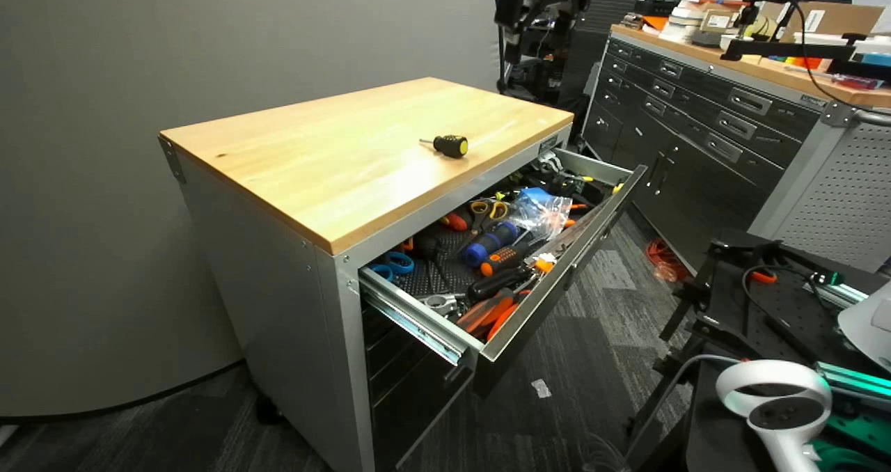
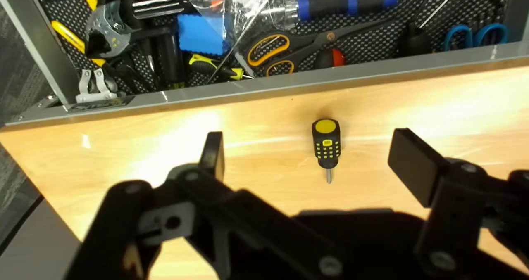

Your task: Put the screwdriver in the drawer and close it

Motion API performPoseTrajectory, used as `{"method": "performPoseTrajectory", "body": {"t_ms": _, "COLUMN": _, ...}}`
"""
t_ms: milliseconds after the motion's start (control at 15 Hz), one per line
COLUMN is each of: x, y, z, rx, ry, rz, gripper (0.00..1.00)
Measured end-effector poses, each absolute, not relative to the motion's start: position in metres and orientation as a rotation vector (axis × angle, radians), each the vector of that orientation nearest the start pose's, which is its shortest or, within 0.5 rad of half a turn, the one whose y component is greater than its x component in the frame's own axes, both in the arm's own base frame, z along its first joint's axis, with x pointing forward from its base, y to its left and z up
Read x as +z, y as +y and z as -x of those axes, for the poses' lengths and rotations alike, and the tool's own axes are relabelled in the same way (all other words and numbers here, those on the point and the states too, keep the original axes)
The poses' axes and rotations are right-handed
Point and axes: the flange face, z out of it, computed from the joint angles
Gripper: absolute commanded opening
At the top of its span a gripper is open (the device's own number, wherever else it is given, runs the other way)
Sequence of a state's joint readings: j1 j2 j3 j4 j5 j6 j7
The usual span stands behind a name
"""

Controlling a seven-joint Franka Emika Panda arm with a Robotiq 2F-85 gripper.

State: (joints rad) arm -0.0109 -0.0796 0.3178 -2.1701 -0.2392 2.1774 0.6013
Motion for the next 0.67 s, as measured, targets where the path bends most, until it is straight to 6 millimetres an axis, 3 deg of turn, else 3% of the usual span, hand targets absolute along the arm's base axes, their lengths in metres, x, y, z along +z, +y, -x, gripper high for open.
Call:
{"method": "performPoseTrajectory", "body": {"t_ms": 267, "x": 0.421, "y": 0.164, "z": -0.546, "rx": -0.266, "ry": 0.298, "rz": 3.272, "gripper": 1.0}}
{"method": "performPoseTrajectory", "body": {"t_ms": 667, "x": 0.417, "y": 0.18, "z": -0.571, "rx": -0.208, "ry": 0.333, "rz": 3.242, "gripper": 1.0}}
